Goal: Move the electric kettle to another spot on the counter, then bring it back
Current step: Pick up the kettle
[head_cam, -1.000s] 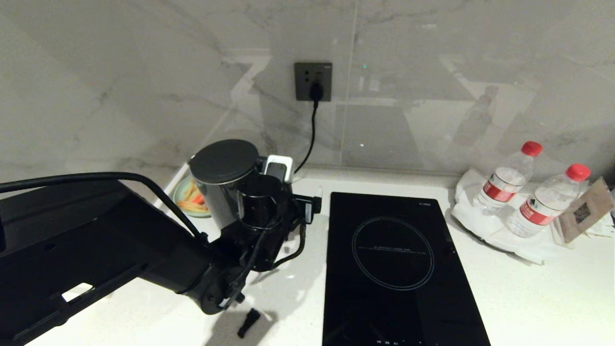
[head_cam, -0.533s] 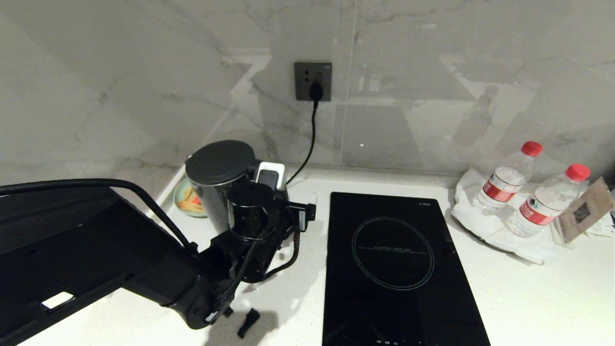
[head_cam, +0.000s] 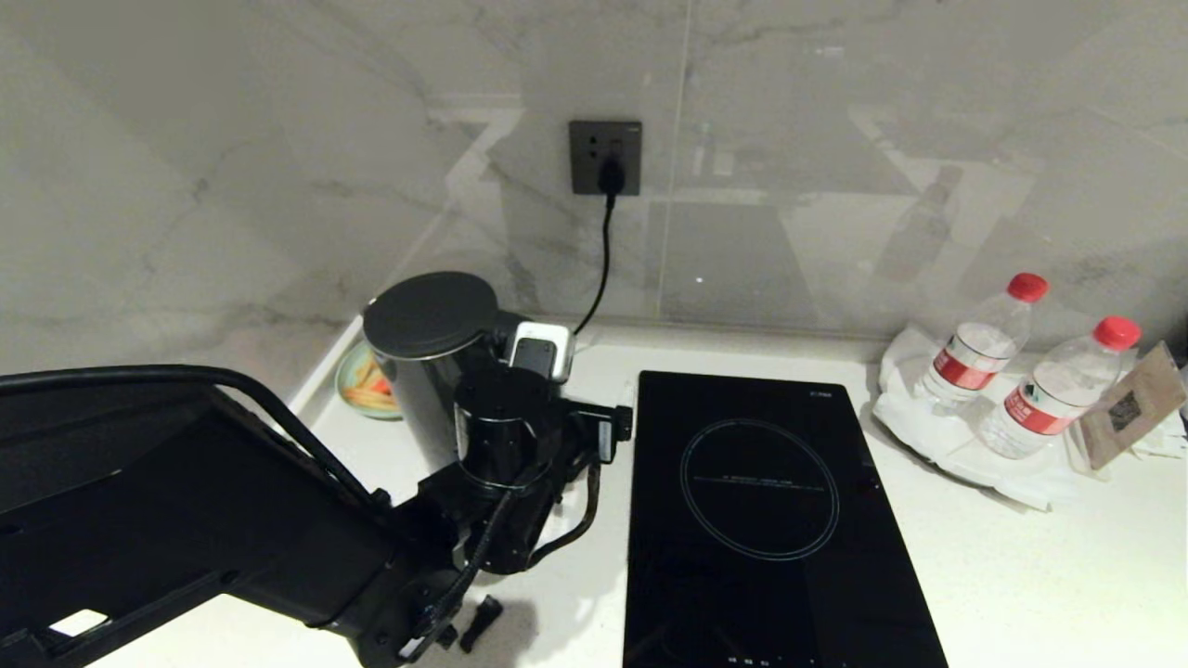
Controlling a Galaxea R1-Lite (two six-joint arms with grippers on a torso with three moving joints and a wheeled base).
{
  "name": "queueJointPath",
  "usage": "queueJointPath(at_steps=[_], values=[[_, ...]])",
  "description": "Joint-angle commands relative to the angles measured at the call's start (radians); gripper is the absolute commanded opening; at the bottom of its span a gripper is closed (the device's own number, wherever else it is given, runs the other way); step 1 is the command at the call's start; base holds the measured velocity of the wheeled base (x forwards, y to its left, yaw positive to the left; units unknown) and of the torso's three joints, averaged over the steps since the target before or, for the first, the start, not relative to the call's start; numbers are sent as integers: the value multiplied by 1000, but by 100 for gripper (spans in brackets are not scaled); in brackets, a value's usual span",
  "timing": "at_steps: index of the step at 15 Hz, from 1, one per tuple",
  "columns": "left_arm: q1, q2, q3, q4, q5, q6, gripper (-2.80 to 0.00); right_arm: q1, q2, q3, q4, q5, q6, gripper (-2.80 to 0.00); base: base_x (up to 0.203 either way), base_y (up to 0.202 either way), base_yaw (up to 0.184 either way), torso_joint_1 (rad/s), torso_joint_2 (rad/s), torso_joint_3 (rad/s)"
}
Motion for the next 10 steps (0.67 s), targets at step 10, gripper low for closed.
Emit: queueJointPath(at_steps=[10], values=[[-20,26,-83,40,1,4,0,0,0,0,0,1,0,-280,0,0,0,0,0,0]])
